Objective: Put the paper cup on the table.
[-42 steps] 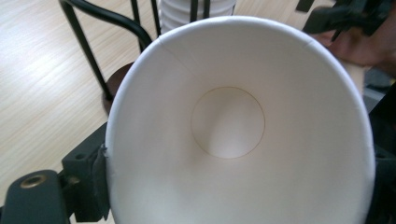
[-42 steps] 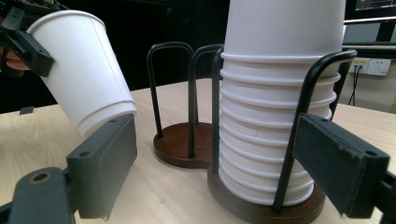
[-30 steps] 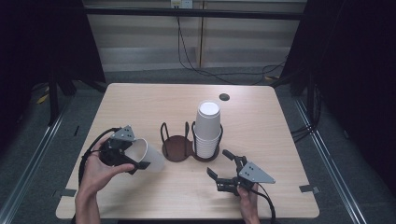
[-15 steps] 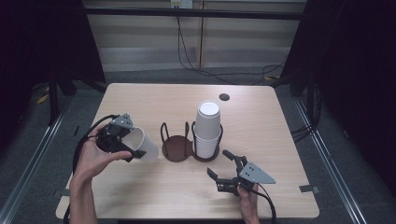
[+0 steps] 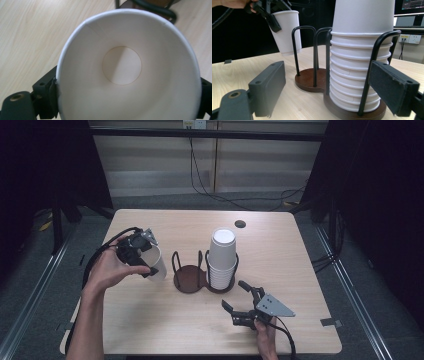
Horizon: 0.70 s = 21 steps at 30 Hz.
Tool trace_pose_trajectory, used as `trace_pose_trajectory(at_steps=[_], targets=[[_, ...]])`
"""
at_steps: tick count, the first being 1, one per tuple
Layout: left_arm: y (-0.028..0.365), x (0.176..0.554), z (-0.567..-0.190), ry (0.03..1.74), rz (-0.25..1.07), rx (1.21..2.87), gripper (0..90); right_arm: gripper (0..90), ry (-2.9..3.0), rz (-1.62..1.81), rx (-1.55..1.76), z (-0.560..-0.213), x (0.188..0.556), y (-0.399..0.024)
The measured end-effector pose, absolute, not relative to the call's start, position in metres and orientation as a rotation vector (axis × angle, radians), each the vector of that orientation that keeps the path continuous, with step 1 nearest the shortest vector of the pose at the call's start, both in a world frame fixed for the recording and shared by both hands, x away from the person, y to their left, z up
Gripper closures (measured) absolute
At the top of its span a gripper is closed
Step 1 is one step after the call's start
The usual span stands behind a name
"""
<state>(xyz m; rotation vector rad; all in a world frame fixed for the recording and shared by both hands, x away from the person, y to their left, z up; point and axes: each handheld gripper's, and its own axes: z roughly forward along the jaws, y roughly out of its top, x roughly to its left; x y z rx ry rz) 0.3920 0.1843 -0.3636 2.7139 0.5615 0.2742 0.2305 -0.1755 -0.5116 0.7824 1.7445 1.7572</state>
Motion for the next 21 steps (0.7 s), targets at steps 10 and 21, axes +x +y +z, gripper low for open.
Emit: trace_pose_trajectory(at_steps=[10, 21], targets=[[0.185, 0.416, -0.385, 0.664, 0.222, 2.733, 10.9, 14.2, 1.744, 1.757, 0.783, -0.512, 0.231, -0.175], [0.178, 0.424, -0.402, 0.716, 0.262, 2.741, 9.8, 15.0, 1.748, 1.761, 0.78, -0.512, 0.231, -0.176]])
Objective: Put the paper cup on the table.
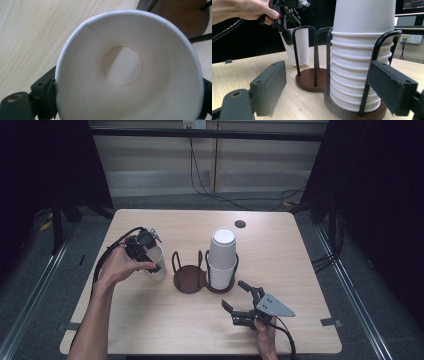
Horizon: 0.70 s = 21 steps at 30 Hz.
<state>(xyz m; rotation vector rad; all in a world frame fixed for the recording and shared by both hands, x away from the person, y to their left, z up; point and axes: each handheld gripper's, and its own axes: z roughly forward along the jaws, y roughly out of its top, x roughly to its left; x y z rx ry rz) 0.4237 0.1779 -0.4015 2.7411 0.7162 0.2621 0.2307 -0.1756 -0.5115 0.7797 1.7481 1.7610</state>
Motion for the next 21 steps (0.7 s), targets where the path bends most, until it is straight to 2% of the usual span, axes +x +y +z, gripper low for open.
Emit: trace_pose_trajectory(at_steps=[9, 21], targets=[[0.176, 0.429, -0.41, 0.712, 0.227, 2.768, 7.6, 15.0, 1.748, 1.76, 0.781, -0.512, 0.231, -0.176], [0.176, 0.427, -0.422, 0.749, 0.23, 2.683, 7.5, 14.9, 1.748, 1.76, 0.78, -0.512, 0.231, -0.176]])
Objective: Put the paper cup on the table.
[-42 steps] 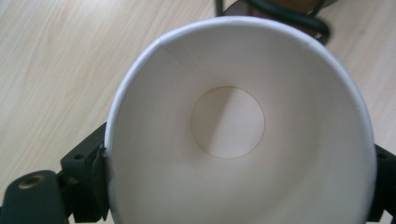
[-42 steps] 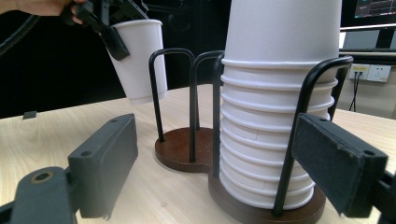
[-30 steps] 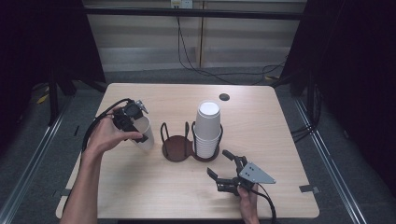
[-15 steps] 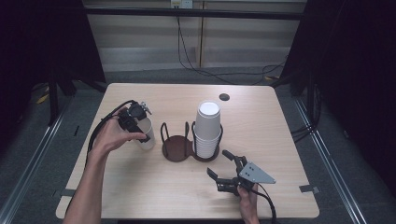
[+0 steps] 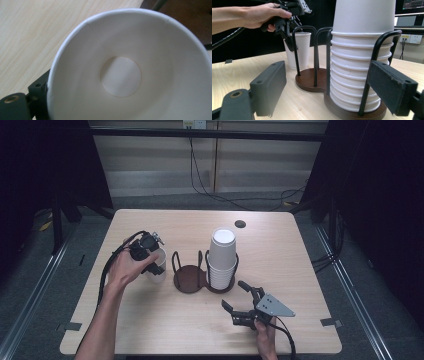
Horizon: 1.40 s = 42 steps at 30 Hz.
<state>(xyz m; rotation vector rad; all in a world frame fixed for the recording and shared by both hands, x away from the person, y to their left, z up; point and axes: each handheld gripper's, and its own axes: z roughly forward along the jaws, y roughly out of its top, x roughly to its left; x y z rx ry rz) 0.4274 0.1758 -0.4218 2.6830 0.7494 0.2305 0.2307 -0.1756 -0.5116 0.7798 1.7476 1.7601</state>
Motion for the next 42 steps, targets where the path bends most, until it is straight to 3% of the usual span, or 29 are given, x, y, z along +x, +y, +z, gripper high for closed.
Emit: trace_pose_trajectory(at_steps=[18, 24, 27, 30, 42], targets=[[0.194, 0.42, -0.44, 0.735, 0.219, 2.567, 3.9, 14.3, 1.746, 1.758, 0.782, -0.512, 0.231, -0.176], [0.199, 0.414, -0.441, 0.754, 0.202, 2.504, 6.5, 14.3, 1.746, 1.758, 0.784, -0.512, 0.231, -0.176], [0.199, 0.409, -0.44, 0.775, 0.262, 2.461, 7.6, 14.2, 1.746, 1.757, 0.787, -0.511, 0.231, -0.176], [0.198, 0.41, -0.446, 0.786, 0.212, 2.471, 7.2, 14.1, 1.744, 1.756, 0.785, -0.512, 0.23, -0.176], [0.217, 0.396, -0.456, 0.81, 0.209, 2.345, 8.6, 14.0, 1.744, 1.755, 0.786, -0.512, 0.231, -0.176]])
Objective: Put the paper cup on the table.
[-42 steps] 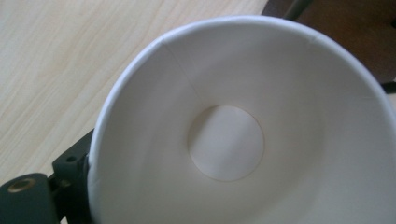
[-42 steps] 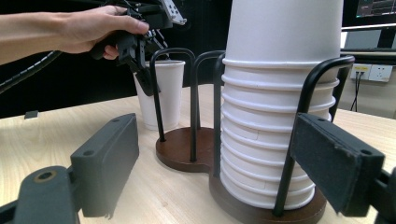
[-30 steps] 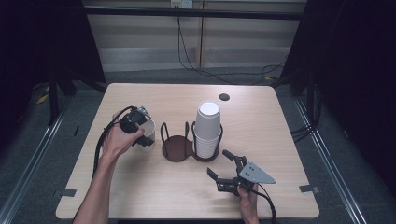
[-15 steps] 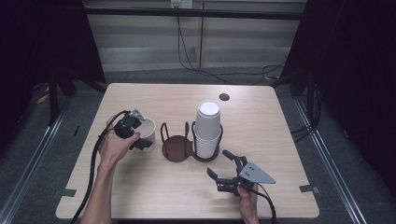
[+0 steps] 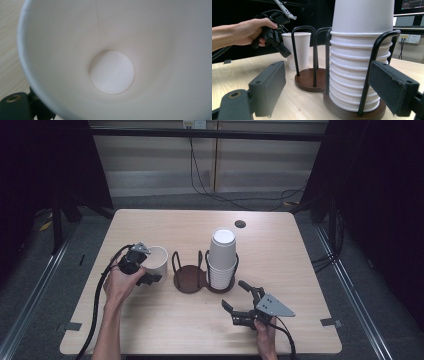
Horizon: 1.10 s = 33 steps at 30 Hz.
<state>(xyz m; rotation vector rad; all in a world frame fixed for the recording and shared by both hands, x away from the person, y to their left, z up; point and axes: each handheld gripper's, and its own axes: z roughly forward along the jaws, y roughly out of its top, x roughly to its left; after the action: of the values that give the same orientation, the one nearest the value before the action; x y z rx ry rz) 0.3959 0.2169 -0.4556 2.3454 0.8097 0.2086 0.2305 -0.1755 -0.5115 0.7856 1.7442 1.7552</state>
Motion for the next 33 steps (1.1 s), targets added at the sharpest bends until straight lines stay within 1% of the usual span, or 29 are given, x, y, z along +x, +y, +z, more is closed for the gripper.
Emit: trace_pose_trajectory(at_steps=[4, 6, 9, 11, 13, 17, 20, 23, 25, 28, 33], targets=[[0.223, 0.389, -0.457, 0.857, 0.259, 2.287, 8.8, 13.9, 1.743, 1.754, 0.785, -0.512, 0.231, -0.176], [0.226, 0.386, -0.459, 0.859, 0.238, 2.275, 8.8, 13.9, 1.743, 1.754, 0.785, -0.512, 0.231, -0.176], [0.231, 0.378, -0.463, 0.866, 0.257, 2.223, 9.6, 14.0, 1.744, 1.755, 0.787, -0.512, 0.231, -0.176], [0.232, 0.373, -0.464, 0.864, 0.263, 2.194, 11.6, 13.9, 1.744, 1.755, 0.787, -0.512, 0.231, -0.176], [0.232, 0.369, -0.465, 0.86, 0.28, 2.181, 15.9, 13.9, 1.743, 1.755, 0.786, -0.512, 0.231, -0.176], [0.235, 0.358, -0.468, 0.881, 0.282, 2.126, 15.9, 13.8, 1.742, 1.753, 0.787, -0.512, 0.23, -0.175], [0.236, 0.349, -0.468, 0.907, 0.322, 2.095, 16.7, 13.8, 1.741, 1.753, 0.787, -0.512, 0.23, -0.175], [0.24, 0.34, -0.469, 0.888, 0.329, 2.055, 17.0, 13.8, 1.741, 1.752, 0.788, -0.512, 0.23, -0.175], [0.241, 0.335, -0.471, 0.903, 0.334, 2.021, 18.9, 13.7, 1.74, 1.751, 0.789, -0.512, 0.23, -0.175], [0.243, 0.326, -0.472, 0.872, 0.329, 1.967, 21.1, 13.7, 1.74, 1.751, 0.789, -0.512, 0.23, -0.175], [0.245, 0.313, -0.477, 0.846, 0.309, 1.892, 18.9, 13.7, 1.739, 1.75, 0.79, -0.512, 0.23, -0.175]])
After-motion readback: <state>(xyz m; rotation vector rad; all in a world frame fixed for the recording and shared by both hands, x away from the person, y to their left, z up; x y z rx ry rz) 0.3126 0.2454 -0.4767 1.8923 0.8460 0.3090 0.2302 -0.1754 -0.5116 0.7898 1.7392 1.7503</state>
